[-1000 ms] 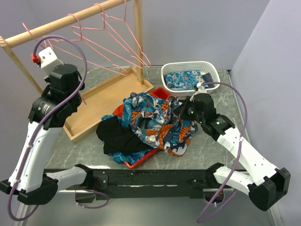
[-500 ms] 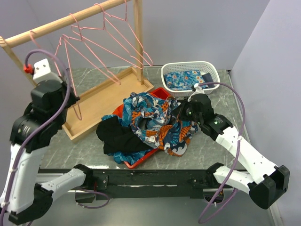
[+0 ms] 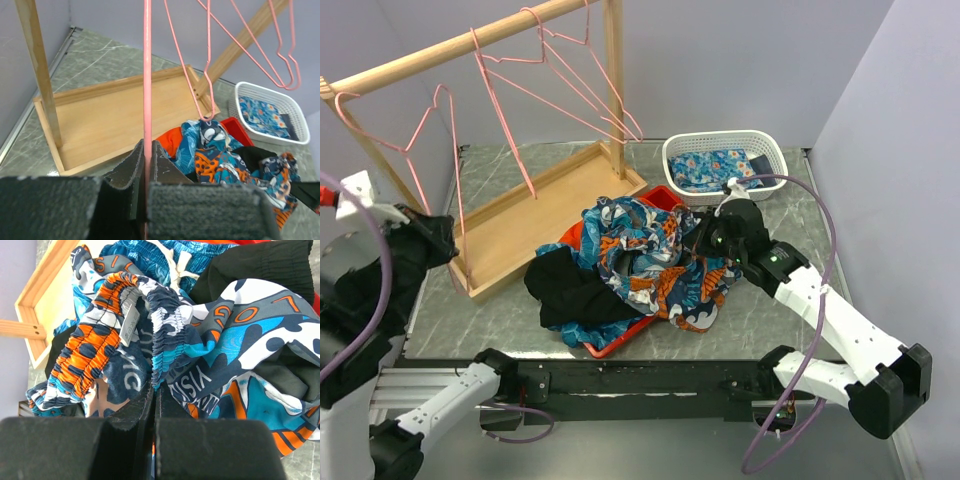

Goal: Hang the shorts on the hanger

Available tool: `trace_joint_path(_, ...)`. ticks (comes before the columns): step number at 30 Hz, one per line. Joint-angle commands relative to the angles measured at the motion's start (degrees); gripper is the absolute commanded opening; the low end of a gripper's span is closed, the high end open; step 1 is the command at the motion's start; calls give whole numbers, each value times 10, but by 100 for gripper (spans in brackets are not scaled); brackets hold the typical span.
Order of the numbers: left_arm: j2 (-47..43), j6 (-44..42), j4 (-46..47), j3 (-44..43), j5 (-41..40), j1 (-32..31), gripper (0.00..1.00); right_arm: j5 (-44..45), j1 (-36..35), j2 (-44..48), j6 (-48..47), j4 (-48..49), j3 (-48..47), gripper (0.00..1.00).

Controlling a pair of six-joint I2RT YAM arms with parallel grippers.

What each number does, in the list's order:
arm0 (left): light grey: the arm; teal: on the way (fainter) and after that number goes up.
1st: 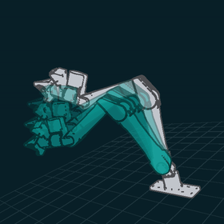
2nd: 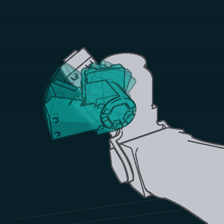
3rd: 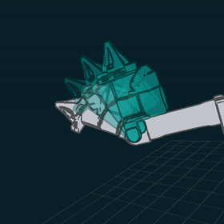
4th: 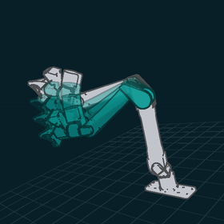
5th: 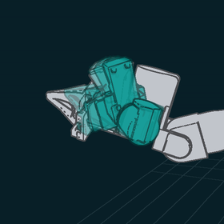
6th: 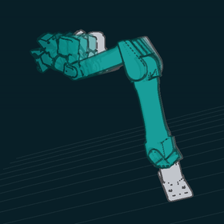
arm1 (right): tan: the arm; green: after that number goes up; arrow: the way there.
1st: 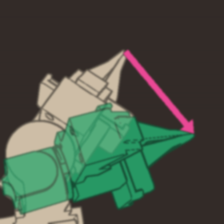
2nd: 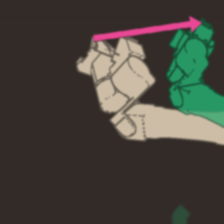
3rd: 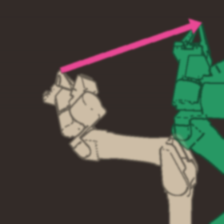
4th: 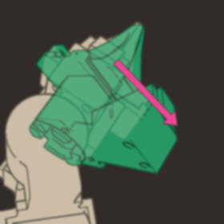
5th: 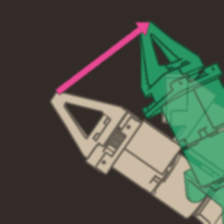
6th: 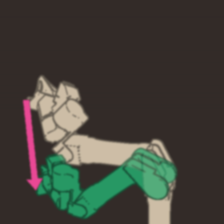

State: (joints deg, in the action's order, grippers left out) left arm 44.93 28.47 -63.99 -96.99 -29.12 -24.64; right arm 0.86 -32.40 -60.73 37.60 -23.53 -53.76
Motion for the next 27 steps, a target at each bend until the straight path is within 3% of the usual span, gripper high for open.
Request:
trace_joint_path(1, -36, -22, 10, 7, 41, -1, 1, 7, -5, -4, -3, 22, -31, 0)
trace_joint_path(13, -136, -39, 22, 62, 119, -42, 1, 23, -6, -4, -13, -5, -42, 0)
trace_joint_path(19, -169, -66, 36, 44, 162, -80, 1, 38, -9, -1, -17, -22, -52, 0)
trace_joint_path(22, -162, -73, 48, 44, 214, -115, 1, 50, -13, 3, -18, -30, -54, 0)
trace_joint_path(27, -104, -80, 45, 68, 251, -223, 1, 83, -23, 17, -30, -48, -60, 0)
